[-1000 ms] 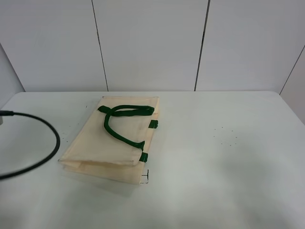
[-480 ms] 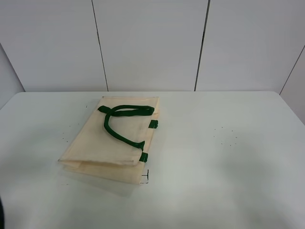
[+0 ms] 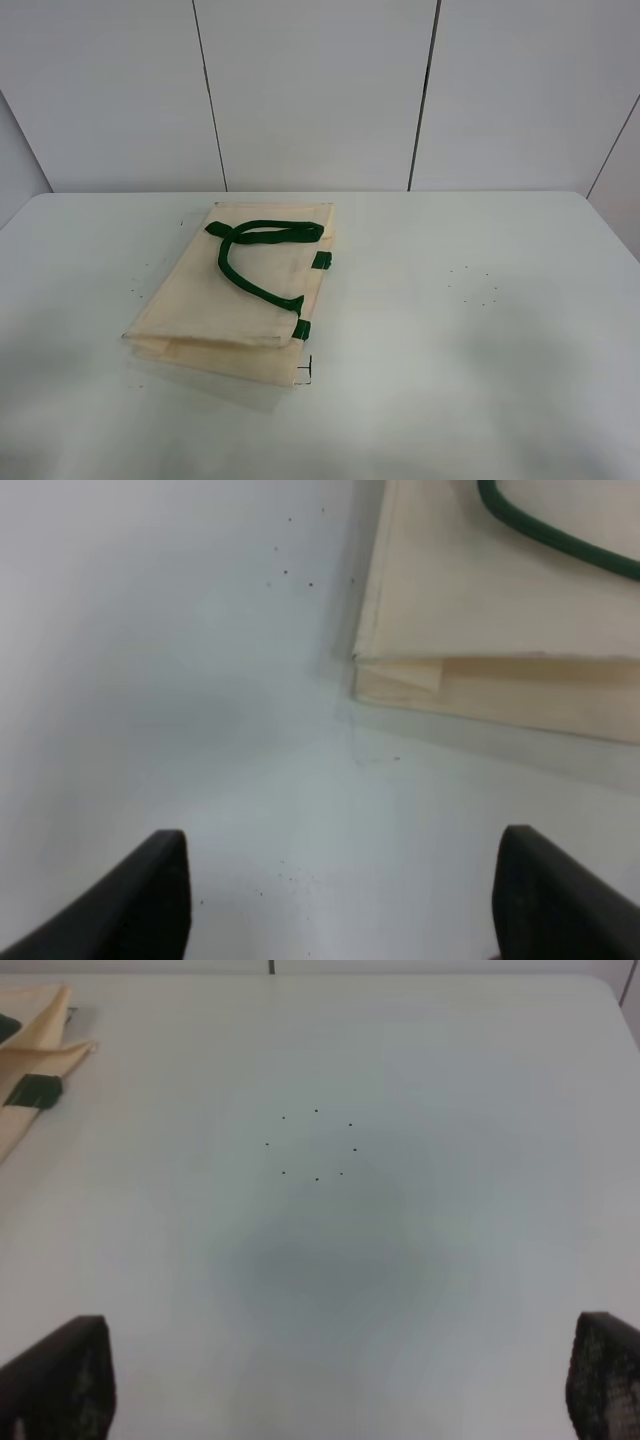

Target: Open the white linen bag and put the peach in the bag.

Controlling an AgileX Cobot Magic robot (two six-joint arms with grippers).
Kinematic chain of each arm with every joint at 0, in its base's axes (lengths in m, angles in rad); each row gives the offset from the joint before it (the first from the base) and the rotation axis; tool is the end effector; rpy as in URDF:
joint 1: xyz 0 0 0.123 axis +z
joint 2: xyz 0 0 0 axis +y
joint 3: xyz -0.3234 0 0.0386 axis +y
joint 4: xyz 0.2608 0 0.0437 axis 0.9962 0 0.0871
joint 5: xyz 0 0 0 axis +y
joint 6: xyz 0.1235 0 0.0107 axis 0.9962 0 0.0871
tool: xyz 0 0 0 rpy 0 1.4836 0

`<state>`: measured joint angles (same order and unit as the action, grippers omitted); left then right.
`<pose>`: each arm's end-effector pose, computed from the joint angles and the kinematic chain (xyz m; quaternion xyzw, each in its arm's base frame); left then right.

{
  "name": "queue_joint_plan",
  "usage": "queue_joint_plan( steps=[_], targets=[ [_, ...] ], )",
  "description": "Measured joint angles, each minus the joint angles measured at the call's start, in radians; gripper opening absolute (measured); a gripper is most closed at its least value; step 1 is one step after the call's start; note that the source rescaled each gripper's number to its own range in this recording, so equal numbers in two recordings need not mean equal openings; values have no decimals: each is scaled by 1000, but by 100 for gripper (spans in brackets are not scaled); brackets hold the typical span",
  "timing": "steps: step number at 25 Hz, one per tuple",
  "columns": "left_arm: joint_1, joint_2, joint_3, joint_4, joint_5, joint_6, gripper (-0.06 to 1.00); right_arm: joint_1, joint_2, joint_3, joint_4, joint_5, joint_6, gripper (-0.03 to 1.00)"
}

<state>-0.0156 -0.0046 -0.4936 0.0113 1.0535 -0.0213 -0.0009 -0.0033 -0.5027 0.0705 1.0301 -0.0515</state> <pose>-0.0048 0.0013 0.2671 -0.0026 0.8518 -0.0040 0.5238 -0.0045 0.0075 0.2728 -0.0223 0.8427 0.0212 0.5375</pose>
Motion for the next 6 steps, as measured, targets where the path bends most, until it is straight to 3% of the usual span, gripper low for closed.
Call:
queue_joint_plan(
  steps=[6],
  targets=[
    [0, 0, 0, 0, 0, 0, 98, 0, 0, 0, 0, 0, 0, 100]
  ],
)
